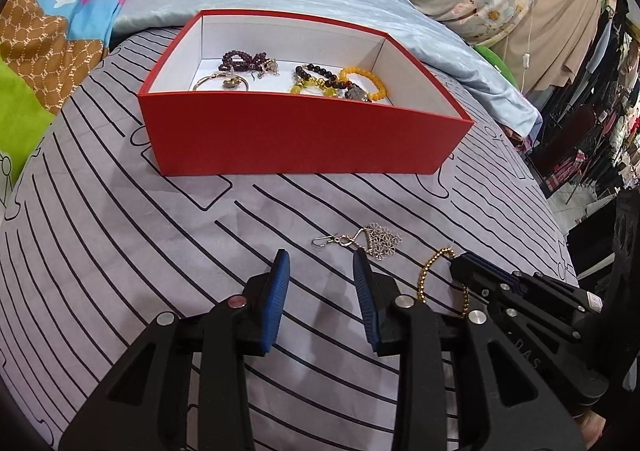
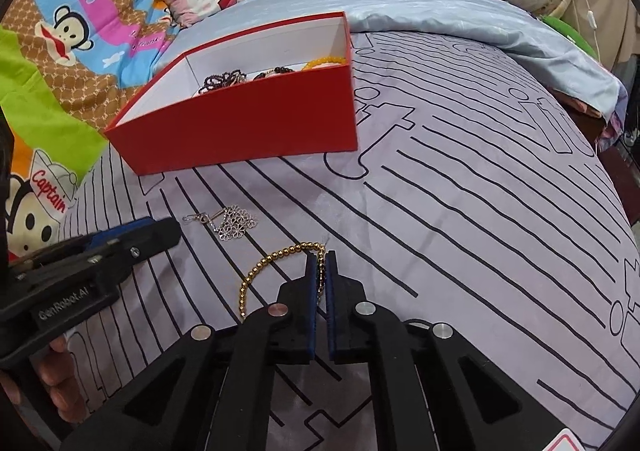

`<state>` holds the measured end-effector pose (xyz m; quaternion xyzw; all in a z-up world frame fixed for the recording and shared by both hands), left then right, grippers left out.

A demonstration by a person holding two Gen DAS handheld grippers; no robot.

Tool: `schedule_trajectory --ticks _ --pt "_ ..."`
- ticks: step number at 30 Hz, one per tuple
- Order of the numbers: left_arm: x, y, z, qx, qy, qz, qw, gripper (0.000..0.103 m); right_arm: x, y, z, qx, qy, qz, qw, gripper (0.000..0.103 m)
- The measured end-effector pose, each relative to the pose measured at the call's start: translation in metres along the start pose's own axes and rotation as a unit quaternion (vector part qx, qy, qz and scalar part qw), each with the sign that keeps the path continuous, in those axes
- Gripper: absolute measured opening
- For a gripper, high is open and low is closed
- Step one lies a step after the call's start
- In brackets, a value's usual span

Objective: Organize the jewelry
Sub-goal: 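Grasp the gold chain bracelet with the right tool while the left tool grasps the silver necklace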

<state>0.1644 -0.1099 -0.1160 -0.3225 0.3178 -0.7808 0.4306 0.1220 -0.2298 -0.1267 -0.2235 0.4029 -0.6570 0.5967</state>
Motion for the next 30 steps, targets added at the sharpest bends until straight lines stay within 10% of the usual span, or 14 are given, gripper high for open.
schedule_trajectory --ticks 30 --pt "0.019 0.026 0.018 0.023 0.03 0.009 0.9992 0.031 0.012 -0.015 0.016 0.015 0.044 0.03 0.998 0.003"
Point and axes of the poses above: each gripper's, at about its wrist camera, not at the fingertips, and y roughly the way its jaws point, x to its right, z to its top, the point moved 10 cm from there along y, roughly the way its jaws point, and after that the axes turned 4 degrees about y, right-handed, at the moved point
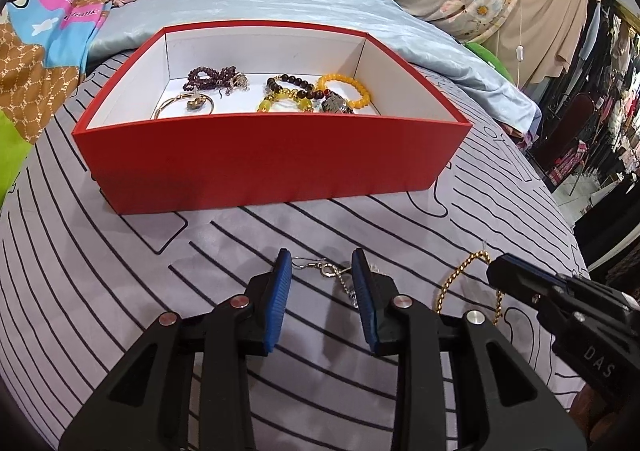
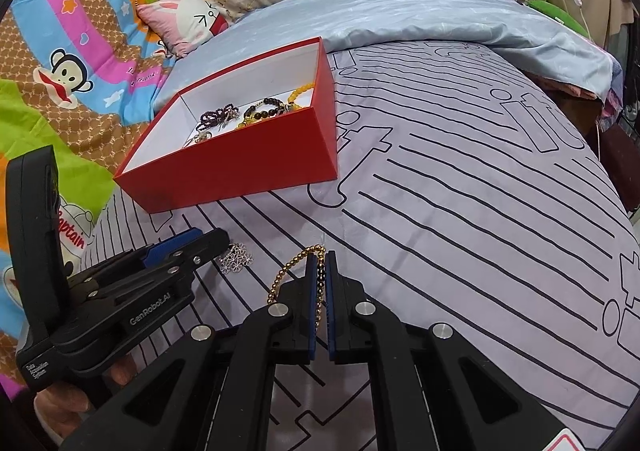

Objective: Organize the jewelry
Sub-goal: 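Grasp the gold chain bracelet with the right tool while the left tool grasps the silver necklace, then carry the gold chain bracelet and silver necklace into the red box and open both tools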

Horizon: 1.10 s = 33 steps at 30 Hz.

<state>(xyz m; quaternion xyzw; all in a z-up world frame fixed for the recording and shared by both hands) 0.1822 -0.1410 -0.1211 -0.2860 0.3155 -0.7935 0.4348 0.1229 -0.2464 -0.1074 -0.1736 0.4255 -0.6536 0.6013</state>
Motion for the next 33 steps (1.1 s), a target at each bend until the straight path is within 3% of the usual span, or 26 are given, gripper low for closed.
schedule_trajectory --ticks 3,8,11,13,15,23,33 --pt "0.004 0.001 0.001 0.0 0.003 -0.001 1.0 0.039 0.0 0.0 0.0 0.001 0.0 0.0 1.0 0.003" --pt "0.011 0.001 -0.002 0.005 0.016 0.011 0.9998 0.038 0.003 -0.002 0.001 0.003 0.004 0.0 1.0 0.003" --pt "0.012 0.002 -0.002 0.005 0.02 0.018 0.9996 0.032 0.005 -0.003 0.001 0.003 0.008 0.001 1.0 0.003" --pt "0.01 0.003 -0.003 0.003 0.017 0.016 0.9997 0.012 0.006 -0.004 0.0 0.004 0.009 0.001 1.0 0.003" --pt "0.009 0.002 -0.004 0.0 0.017 0.008 0.9998 0.005 0.007 -0.005 0.001 0.004 0.01 0.003 1.0 0.003" --pt "0.007 -0.006 -0.008 -0.005 0.008 -0.007 0.9999 0.001 0.006 -0.007 0.001 0.005 0.013 0.01 1.0 0.003" --pt "0.001 -0.035 0.005 0.018 -0.007 -0.018 0.9996 0.001 -0.002 -0.017 0.005 0.014 0.012 0.026 0.999 0.003"
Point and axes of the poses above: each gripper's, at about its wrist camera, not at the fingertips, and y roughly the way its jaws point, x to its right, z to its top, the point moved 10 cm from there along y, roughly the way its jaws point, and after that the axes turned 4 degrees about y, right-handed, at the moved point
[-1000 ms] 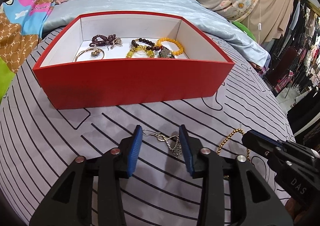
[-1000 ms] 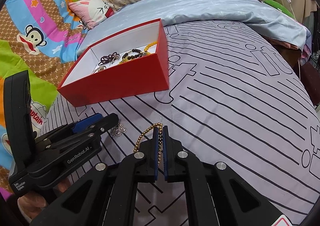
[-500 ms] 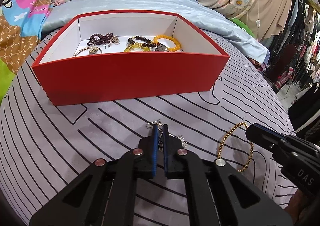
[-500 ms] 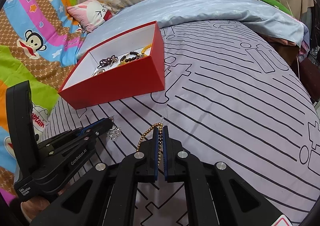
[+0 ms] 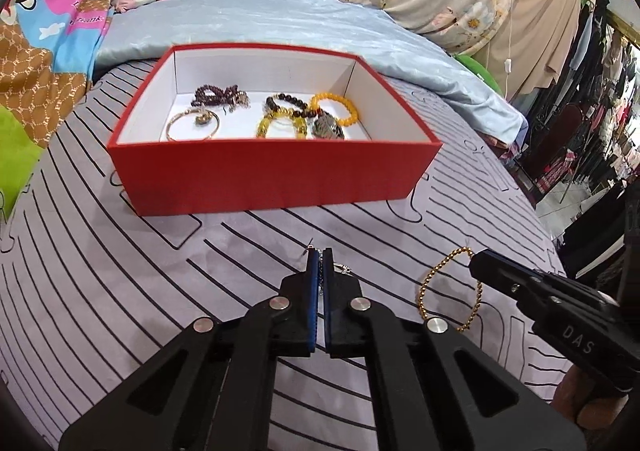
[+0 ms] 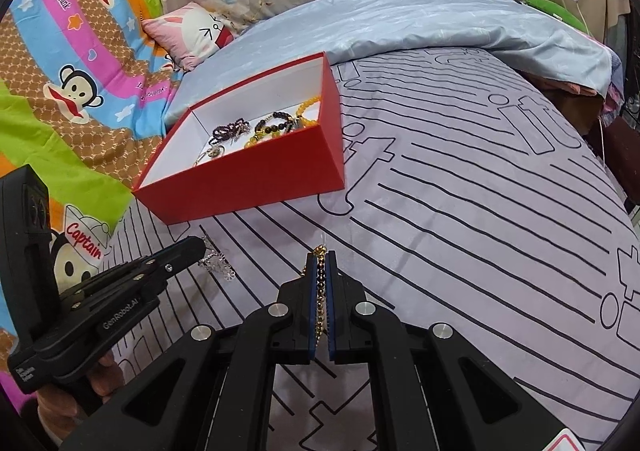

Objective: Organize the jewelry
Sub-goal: 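Carry the gold chain bracelet and silver necklace into the red box and open both tools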

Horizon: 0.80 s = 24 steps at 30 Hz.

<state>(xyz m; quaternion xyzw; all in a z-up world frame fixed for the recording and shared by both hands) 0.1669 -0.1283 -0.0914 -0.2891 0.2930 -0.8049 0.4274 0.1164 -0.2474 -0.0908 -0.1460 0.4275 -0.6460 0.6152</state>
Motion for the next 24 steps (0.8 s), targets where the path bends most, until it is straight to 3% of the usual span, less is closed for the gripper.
schedule_trajectory --ticks 12,24 --pt "-0.006 -0.038 0.029 0.035 -0.006 -0.004 0.9994 0.001 -0.026 -0.021 0.021 0.027 -0.019 0.021 0.999 0.003" --pt "-0.027 -0.066 0.083 0.087 -0.009 0.015 0.9961 0.001 -0.071 -0.037 0.073 0.068 -0.063 0.054 0.994 0.003"
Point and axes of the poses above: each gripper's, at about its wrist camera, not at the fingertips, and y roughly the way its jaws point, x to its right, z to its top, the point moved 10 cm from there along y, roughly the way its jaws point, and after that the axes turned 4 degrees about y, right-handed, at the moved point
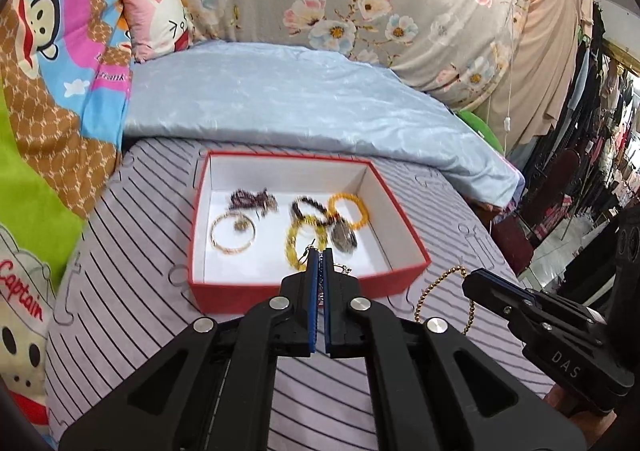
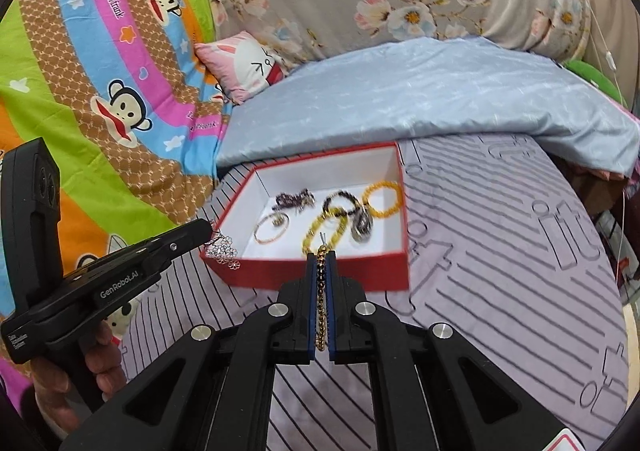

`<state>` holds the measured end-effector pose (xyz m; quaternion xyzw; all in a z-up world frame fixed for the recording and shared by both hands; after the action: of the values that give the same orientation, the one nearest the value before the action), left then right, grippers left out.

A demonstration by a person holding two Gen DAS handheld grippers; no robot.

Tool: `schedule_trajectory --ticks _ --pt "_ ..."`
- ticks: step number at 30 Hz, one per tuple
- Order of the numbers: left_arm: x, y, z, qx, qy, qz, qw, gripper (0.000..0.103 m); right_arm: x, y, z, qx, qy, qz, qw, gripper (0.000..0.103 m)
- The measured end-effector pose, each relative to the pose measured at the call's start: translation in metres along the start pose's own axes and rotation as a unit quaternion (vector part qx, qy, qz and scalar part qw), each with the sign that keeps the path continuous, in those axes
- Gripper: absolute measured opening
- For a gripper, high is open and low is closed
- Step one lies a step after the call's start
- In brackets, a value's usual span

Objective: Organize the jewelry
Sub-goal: 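Carry the gold chain bracelet and silver necklace into the red box and open both tools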

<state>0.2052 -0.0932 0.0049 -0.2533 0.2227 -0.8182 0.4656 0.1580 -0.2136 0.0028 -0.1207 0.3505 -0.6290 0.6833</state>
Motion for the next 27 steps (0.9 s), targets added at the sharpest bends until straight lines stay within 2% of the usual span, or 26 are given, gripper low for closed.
schedule_trajectory --ticks 6,12,27 --pt "-0.007 0.01 0.031 0.02 0.009 0.013 0.9997 0.001 -0.019 0.016 0.033 0.019 -0.018 0.012 1.0 0.003" --pt "-0.014 0.037 0.048 0.019 0.011 0.023 0.9995 0.001 -0.03 0.045 0.055 0.017 -0.024 0.022 0.999 0.003" --pt "-0.034 0.097 0.043 -0.016 0.006 0.037 0.9992 0.001 -0.011 0.098 0.053 -0.015 -0.011 0.01 1.0 0.003"
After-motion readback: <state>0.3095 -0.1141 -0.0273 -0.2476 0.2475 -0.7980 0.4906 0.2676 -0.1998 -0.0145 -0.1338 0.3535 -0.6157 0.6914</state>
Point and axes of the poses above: each gripper's, at about its wrist camera, not at the fingertips, and y roughly the way its jaws point, x to its right, z to its top, the point moved 10 cm from there along y, roughly the way its jaws point, and after that the axes turned 4 degrees about y, right-handed, at the moved point
